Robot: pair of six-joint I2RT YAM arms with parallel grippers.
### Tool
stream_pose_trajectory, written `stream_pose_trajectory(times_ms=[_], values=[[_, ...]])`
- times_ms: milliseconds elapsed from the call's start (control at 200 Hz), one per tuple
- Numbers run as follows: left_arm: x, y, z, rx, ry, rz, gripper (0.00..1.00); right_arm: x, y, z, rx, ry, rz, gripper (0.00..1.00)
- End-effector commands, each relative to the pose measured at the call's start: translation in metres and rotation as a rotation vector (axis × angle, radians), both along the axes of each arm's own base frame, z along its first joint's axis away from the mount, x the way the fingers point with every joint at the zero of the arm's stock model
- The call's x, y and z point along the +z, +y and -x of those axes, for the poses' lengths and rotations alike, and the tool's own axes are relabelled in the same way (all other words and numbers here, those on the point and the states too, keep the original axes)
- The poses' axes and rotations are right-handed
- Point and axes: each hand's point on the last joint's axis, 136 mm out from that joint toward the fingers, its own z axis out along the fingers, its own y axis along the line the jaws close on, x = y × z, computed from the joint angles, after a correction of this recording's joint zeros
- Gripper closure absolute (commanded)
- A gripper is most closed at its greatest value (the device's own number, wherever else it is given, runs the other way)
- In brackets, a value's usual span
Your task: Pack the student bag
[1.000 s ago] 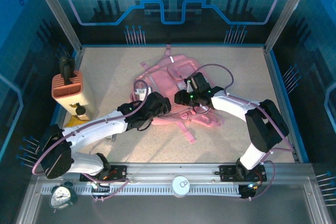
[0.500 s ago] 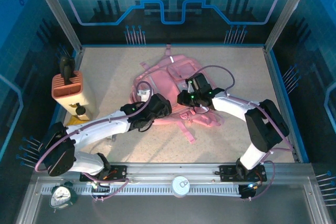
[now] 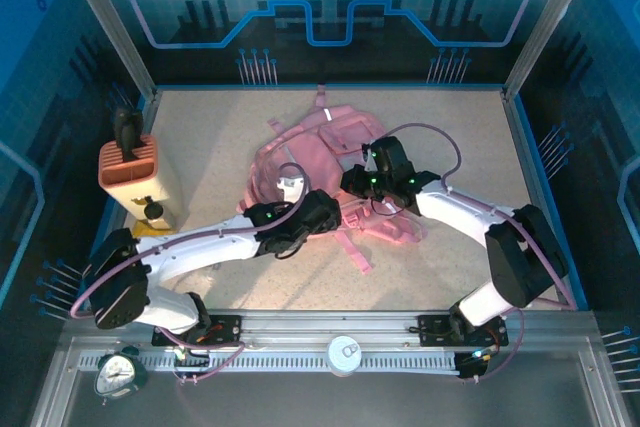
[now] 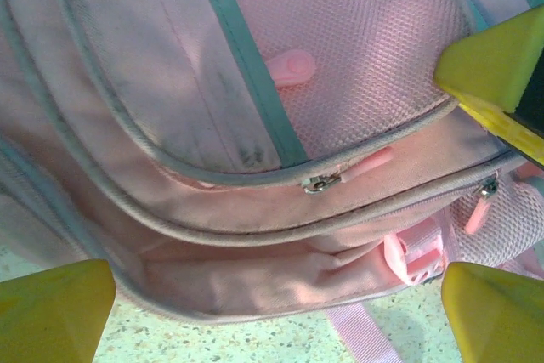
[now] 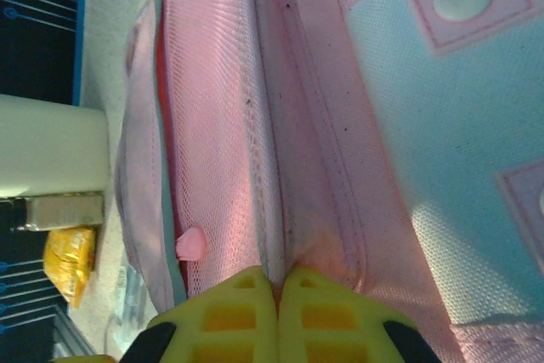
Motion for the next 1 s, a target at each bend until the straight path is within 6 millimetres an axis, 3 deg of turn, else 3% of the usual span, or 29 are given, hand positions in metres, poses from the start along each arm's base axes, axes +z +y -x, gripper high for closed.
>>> stream_pose_trajectory(times_ms=[0, 360, 385, 435, 996], values=[[0.004, -0.012, -0.001, 0.043, 0.007, 0.041, 0.01, 0.052, 0.015, -0.005, 0.02, -0.113, -0.161, 1.0], [-0.012, -0.021, -0.02, 0.178, 0.025, 0.03, 0.01, 0.049, 0.019, -0.006, 0.0, -0.102, -0.214, 1.0], [-0.012, -0.021, -0.022, 0.189, 0.022, 0.034, 0.01, 0.038, 0.017, -0.002, -0.005, -0.084, -0.202, 1.0], [-0.013, -0.021, -0.024, 0.214, 0.02, 0.049, 0.01, 0.037, 0.017, -0.002, -0.006, -0.087, -0.208, 1.0], [-0.022, 0.013, -0.055, 0.383, -0.009, -0.012, 0.01, 0.033, 0.024, -0.01, -0.008, -0.079, -0.247, 1.0]])
